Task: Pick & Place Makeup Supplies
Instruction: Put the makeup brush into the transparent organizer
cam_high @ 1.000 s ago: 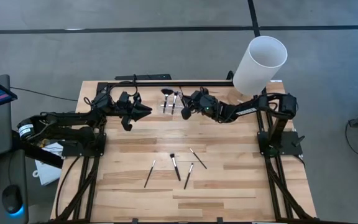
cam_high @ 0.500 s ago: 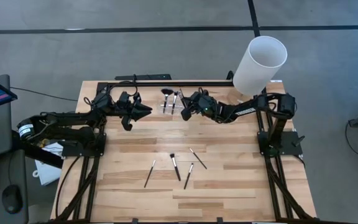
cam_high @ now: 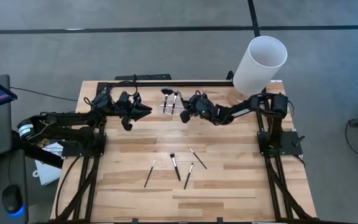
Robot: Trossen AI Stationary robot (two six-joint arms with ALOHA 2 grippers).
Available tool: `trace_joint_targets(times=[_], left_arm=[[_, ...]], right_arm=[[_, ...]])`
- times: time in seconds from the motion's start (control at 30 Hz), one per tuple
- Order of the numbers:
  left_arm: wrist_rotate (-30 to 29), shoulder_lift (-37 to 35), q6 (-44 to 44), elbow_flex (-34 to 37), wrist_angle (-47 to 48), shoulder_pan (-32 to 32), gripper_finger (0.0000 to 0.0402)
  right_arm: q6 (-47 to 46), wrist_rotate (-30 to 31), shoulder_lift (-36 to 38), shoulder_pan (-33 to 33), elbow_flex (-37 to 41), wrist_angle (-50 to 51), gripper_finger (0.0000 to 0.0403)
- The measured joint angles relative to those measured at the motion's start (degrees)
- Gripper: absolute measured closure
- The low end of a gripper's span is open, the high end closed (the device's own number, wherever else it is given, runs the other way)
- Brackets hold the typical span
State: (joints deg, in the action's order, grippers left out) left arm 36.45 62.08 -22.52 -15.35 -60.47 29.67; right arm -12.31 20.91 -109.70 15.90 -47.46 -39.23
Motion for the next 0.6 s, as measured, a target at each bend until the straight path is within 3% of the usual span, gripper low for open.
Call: trace_joint_targets(times=[0.6], left_arm=[[0.00,0.00,0.00,0.00,0.02,0.00,0.0325]], right_arm=[[-1.32,-0.04,0.18,0.11,-0.02,0.19,0.0364]])
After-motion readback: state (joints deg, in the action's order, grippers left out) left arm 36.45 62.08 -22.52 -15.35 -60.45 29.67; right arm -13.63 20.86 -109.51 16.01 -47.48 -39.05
